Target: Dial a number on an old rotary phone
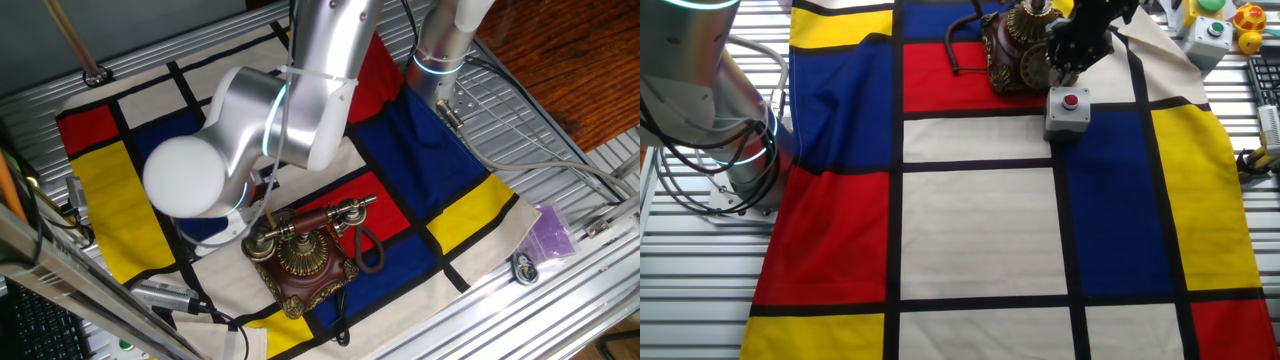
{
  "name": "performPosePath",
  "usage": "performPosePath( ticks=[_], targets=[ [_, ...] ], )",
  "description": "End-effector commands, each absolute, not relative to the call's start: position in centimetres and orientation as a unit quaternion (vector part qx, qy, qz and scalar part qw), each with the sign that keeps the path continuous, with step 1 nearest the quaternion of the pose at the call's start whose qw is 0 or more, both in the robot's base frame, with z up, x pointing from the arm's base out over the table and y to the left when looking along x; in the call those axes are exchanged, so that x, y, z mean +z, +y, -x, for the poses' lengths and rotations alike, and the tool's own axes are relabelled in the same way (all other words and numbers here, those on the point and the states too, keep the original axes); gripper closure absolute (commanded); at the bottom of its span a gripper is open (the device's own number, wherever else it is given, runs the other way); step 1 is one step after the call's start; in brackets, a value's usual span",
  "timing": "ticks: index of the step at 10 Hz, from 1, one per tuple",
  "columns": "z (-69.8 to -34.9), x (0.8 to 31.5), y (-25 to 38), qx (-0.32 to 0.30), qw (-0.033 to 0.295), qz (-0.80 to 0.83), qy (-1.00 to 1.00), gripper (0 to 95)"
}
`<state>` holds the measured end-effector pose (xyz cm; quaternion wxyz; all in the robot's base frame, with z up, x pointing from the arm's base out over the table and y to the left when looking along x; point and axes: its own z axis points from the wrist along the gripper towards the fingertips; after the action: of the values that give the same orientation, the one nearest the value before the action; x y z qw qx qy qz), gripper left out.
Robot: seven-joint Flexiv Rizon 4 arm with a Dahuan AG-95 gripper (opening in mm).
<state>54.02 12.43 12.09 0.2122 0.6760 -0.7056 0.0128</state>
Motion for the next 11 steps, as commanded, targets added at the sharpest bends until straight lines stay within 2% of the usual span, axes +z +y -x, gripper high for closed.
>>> performPosePath(
  ticks=[1,11],
  targets=[
    [-53.97,12.06,12.34,0.012,0.213,-0.675,-0.706,95.0],
    [-54.15,12.05,12.28,0.0,0.227,-0.667,-0.71,95.0]
  ],
)
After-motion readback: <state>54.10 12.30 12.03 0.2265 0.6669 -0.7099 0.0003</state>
